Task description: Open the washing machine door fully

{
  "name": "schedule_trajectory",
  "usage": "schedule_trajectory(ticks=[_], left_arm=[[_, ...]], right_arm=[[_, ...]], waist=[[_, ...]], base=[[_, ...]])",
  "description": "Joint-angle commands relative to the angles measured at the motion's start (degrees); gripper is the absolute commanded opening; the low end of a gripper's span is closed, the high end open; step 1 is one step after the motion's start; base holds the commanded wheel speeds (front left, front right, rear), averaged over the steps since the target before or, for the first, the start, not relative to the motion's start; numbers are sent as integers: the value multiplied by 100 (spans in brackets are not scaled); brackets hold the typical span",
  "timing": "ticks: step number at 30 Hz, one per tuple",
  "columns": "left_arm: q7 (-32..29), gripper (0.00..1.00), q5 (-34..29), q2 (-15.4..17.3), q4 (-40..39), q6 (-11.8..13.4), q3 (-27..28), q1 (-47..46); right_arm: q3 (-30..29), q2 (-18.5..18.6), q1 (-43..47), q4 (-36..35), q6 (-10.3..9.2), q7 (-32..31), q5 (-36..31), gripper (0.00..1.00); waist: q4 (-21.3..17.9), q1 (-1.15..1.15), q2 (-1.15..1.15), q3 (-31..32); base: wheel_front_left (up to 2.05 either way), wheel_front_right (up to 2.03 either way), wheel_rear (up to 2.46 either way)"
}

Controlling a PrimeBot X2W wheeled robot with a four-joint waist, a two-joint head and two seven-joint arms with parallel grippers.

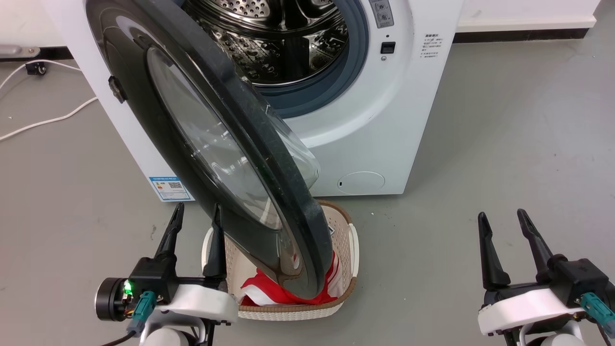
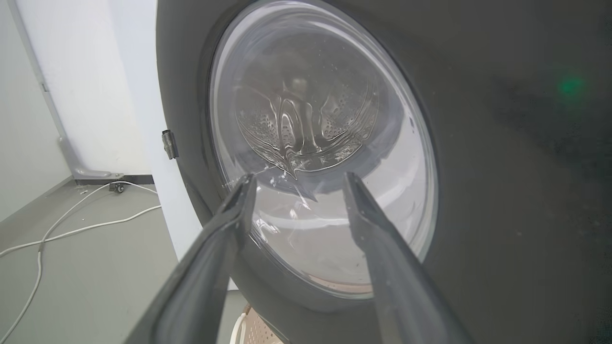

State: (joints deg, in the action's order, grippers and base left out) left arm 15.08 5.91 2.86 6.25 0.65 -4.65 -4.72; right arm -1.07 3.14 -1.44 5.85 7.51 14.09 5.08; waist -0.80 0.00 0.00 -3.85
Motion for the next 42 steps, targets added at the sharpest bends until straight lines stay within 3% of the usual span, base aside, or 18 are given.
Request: schedule_trajectory(ticks=[1,2,16,31,42], left_arm=[[13,15,21,3,4,16,13,54],[13,0,11,2,16,3,7,56],[13,0,-249,34,-356,-91,-10,-170],[10,0,-597,136,-2493,129,40,-714],[8,0,-706,164,-3593,-29,-343,-1346]], right_arm=[[0,-29,-81,16,-4,25,11,100],[-1,-29,-87,16,-4,30,8,100],[-29,-35,-140,29,-4,53,-29,100],[-27,-35,-163,77,-4,58,53,100],[-71,-35,-131,31,-4,52,81,100]], waist=[[-1,0,0,-4],[-1,0,0,-5],[34,0,0,-40],[81,0,0,-4],[77,0,0,-28]], base=[[0,0,0],[0,0,0],[0,0,0],[0,0,0],[0,0,0]])
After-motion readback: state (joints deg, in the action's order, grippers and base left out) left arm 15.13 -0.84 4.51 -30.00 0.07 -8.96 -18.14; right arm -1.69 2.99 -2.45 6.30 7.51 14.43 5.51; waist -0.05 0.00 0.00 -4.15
